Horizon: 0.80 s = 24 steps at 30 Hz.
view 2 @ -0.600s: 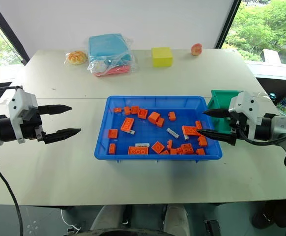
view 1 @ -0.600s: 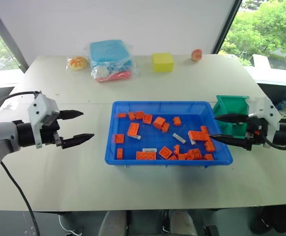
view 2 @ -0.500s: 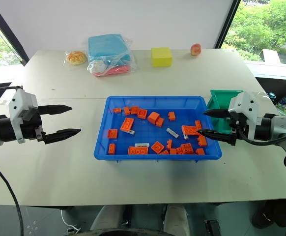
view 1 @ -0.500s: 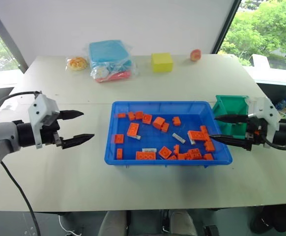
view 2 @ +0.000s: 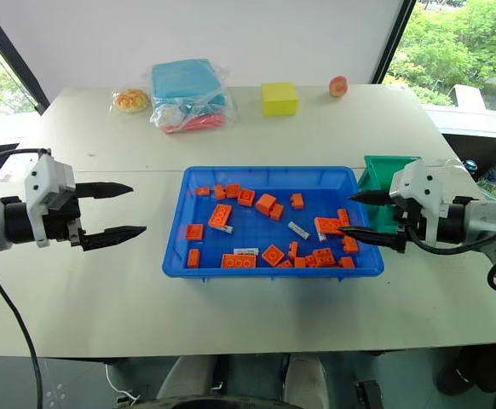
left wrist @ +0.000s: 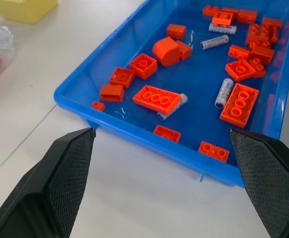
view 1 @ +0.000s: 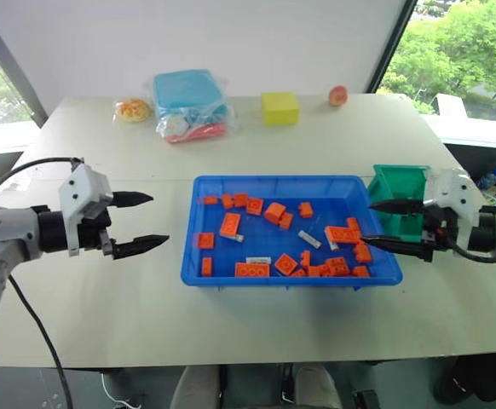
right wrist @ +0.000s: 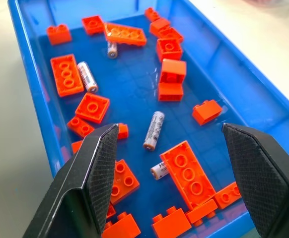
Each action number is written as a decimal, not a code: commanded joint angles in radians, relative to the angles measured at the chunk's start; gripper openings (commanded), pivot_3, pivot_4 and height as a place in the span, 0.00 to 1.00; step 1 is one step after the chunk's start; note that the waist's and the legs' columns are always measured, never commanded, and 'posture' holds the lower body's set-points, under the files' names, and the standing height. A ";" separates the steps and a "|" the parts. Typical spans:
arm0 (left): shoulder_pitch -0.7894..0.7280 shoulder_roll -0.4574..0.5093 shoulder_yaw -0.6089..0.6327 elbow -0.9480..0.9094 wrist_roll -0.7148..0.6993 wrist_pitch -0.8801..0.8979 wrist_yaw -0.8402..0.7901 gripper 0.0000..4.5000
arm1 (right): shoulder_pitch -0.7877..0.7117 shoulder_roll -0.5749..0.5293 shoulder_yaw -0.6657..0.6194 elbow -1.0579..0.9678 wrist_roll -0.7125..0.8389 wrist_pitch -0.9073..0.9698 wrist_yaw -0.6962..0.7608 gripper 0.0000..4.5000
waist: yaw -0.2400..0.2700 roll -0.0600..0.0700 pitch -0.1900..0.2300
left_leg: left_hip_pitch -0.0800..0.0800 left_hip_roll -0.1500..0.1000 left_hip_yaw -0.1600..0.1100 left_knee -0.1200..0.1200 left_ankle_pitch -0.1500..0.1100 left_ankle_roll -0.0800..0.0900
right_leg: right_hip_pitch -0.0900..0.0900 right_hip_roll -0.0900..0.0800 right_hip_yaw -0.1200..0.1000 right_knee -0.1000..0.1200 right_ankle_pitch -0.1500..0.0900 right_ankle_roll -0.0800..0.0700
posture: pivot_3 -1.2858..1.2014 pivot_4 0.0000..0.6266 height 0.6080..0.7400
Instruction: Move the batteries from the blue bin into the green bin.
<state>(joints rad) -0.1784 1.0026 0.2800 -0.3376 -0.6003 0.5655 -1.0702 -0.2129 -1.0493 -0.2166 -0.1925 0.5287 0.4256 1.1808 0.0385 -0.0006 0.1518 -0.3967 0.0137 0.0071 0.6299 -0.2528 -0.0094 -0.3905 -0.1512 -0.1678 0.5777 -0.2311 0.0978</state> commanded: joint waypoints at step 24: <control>0.038 0.007 0.050 -0.158 -0.100 0.092 0.022 1.00 | -0.580 0.500 0.537 0.618 -0.585 -0.775 -0.132 0.99 | -0.006 -0.004 -0.001 | 0.005 0.002 0.015 -0.001 0.002 0.003 | -0.003 0.001 0.004 0.005 0.003 -0.002 | 0.52 0.24 0.74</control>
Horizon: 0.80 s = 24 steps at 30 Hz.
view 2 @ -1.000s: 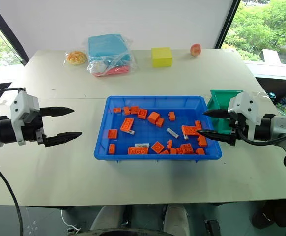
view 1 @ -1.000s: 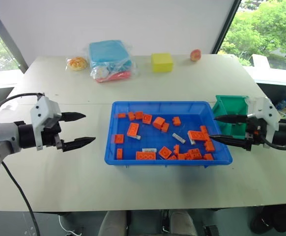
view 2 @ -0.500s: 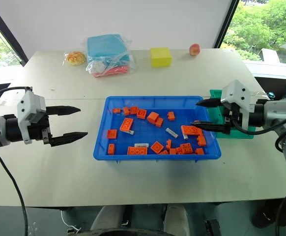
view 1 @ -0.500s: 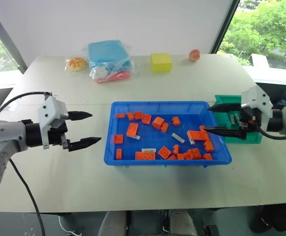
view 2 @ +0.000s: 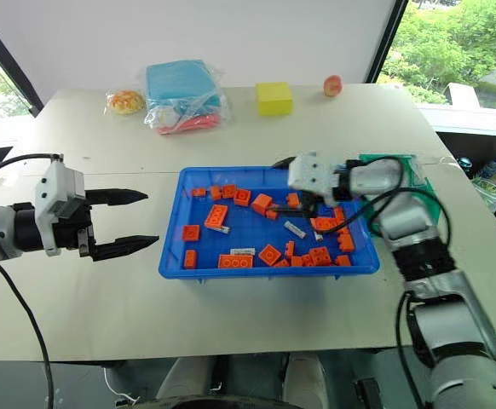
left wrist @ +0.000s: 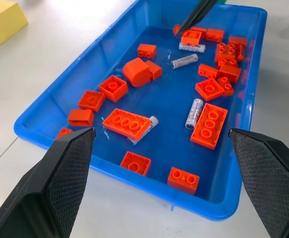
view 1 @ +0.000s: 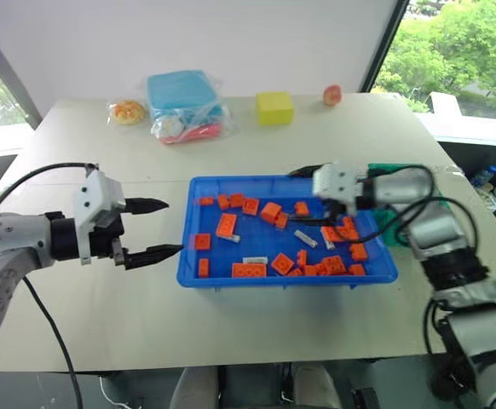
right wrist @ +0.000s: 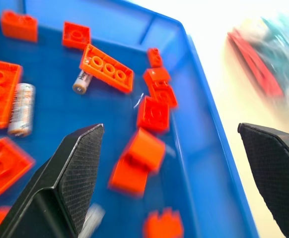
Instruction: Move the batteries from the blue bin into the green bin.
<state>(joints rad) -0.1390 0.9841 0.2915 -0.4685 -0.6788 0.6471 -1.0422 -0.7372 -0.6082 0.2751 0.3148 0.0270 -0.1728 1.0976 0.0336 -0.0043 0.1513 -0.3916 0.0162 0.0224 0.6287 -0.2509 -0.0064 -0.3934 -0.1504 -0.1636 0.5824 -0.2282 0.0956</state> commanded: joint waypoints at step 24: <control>0.046 0.059 0.177 -0.097 -0.099 0.091 0.066 1.00 | -0.297 0.352 0.207 0.806 -0.473 -0.748 -0.484 0.99 | -0.051 -0.002 0.002 | 0.002 -0.001 -0.001 -0.001 0.004 -0.007 | 0.000 0.001 0.005 0.012 0.004 -0.002 | 0.52 0.24 0.74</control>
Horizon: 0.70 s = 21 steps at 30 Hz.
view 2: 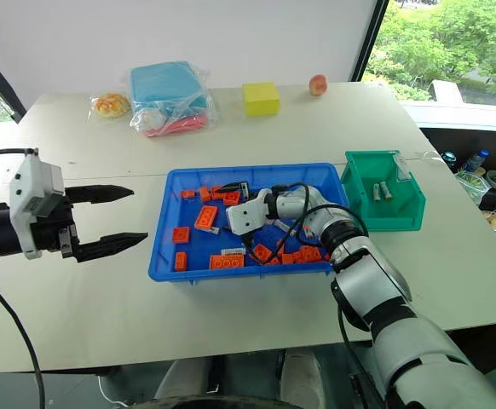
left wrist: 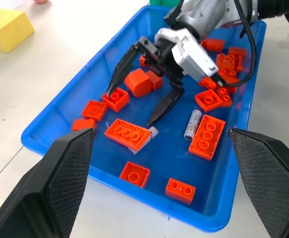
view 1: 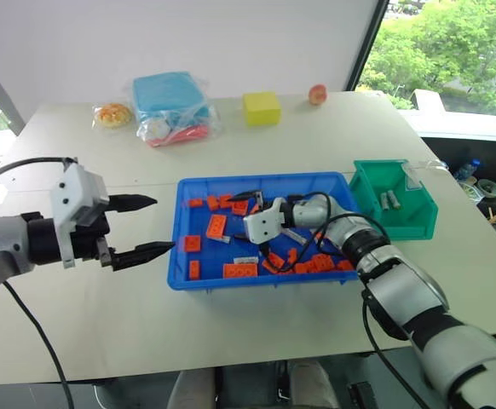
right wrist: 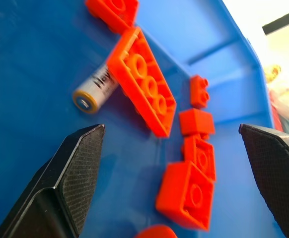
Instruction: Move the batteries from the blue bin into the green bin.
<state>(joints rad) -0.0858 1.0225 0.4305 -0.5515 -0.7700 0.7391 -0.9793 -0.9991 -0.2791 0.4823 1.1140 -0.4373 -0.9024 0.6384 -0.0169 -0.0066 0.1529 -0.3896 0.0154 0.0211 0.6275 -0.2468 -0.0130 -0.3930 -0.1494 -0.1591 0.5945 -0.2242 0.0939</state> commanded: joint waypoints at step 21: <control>-0.047 0.022 -0.027 0.017 0.005 -0.033 -0.008 1.00 | -0.025 0.062 -0.030 0.035 -0.022 0.017 -0.104 0.15 | 0.000 -0.001 0.000 | 0.000 0.000 0.001 0.000 0.000 0.000 | -0.002 0.001 0.005 0.001 0.000 0.000 | 0.52 0.24 0.74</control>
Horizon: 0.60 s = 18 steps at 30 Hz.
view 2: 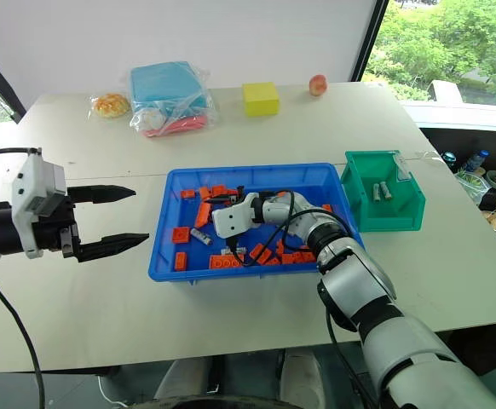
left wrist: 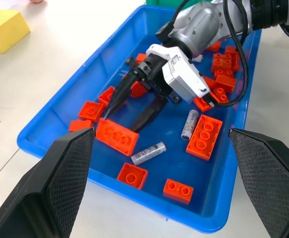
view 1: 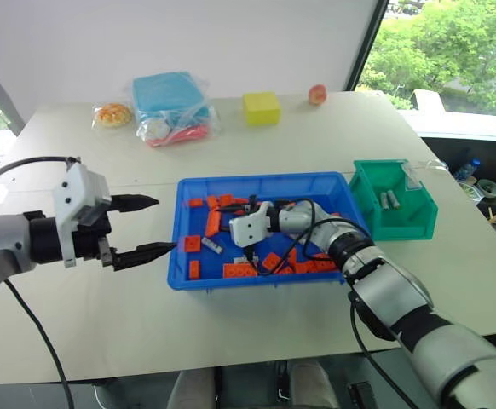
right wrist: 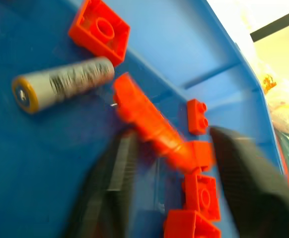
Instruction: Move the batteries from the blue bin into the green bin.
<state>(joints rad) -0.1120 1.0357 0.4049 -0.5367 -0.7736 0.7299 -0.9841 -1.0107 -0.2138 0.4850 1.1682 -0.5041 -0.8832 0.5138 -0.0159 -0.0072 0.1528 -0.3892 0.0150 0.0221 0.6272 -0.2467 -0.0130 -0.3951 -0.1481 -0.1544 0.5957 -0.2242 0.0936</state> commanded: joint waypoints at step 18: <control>-0.014 0.010 -0.024 0.031 0.025 -0.049 -0.030 1.00 | 0.192 -0.087 -0.159 -0.797 0.508 0.888 0.558 0.52 | 0.003 0.000 0.000 | 0.000 0.004 -0.002 0.000 0.000 0.000 | 0.002 0.014 0.017 -0.002 0.002 -0.003 | 0.52 0.24 0.74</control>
<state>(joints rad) -0.1244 1.0351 0.3565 -0.5003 -0.7452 0.6900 -1.0032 -0.8248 -0.3040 0.3271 0.5364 -0.0592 -0.1920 1.0264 -0.0131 -0.0076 0.1530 -0.3891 0.0200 0.0200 0.6272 -0.2467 -0.0131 -0.3940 -0.1344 -0.1372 0.5941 -0.2223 0.0898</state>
